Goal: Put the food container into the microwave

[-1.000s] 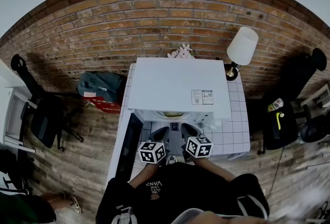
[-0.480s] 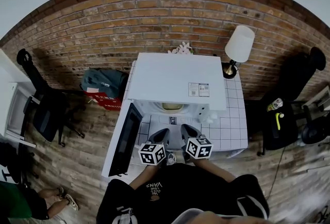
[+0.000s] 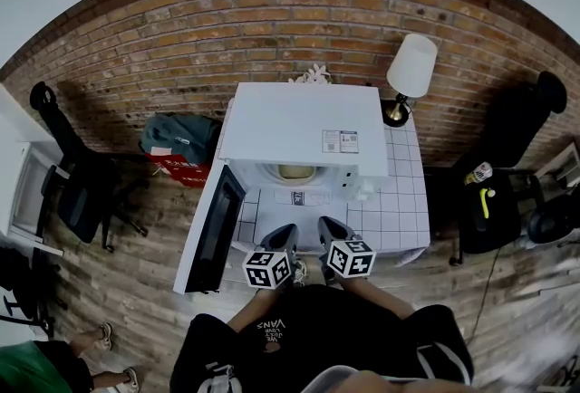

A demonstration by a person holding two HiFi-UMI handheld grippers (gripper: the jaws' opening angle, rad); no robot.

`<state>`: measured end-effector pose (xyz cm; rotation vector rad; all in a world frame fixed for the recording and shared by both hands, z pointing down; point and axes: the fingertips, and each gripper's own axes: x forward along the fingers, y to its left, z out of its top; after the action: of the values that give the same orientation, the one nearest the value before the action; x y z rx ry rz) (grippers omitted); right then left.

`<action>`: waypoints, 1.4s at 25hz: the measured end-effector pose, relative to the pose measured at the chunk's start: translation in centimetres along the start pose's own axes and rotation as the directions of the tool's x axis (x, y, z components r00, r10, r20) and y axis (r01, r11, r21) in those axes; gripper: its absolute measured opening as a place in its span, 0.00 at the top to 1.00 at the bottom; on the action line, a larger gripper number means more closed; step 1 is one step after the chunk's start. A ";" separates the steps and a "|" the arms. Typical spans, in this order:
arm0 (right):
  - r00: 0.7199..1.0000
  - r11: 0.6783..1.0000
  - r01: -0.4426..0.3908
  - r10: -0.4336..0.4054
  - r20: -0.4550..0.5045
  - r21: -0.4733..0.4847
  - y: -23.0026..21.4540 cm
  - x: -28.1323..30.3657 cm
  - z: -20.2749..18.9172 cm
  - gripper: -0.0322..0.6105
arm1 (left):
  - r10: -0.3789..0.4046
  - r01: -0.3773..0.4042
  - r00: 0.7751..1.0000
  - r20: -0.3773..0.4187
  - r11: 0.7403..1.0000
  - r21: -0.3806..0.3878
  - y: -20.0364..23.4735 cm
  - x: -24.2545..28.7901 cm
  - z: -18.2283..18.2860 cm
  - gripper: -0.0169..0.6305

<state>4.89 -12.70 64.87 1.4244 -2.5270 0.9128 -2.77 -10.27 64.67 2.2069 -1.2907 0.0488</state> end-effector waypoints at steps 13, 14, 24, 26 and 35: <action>1.000 1.000 0.009 -0.009 0.020 0.000 -0.4 -4.2 -1.1 0.93 | -0.001 0.001 1.000 0.017 1.000 0.009 -2.9 -2.0 -1.6 0.95; 1.000 1.000 0.009 -0.009 0.019 -0.001 -0.4 -4.5 -1.2 0.93 | -0.001 0.001 1.000 0.018 1.000 0.009 -3.1 -2.2 -1.7 0.95; 1.000 1.000 0.012 -0.012 0.022 -0.010 -0.4 -7.3 -2.1 0.93 | -0.002 0.001 1.000 0.022 1.000 0.022 -5.0 -3.8 -2.7 0.95; 1.000 1.000 0.016 -0.015 0.024 -0.010 -0.4 -7.9 -2.4 0.94 | -0.002 0.001 1.000 0.026 1.000 0.024 -5.3 -4.2 -2.9 0.95; 0.999 0.999 0.035 -0.035 0.036 -0.009 -0.1 -9.9 -3.9 0.94 | 0.005 -0.005 1.000 0.024 1.000 0.016 -6.2 -6.3 -4.6 0.95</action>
<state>9.78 -3.24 64.48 1.4901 -2.5201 0.8755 0.05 -0.75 63.71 2.2240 -1.3136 0.0343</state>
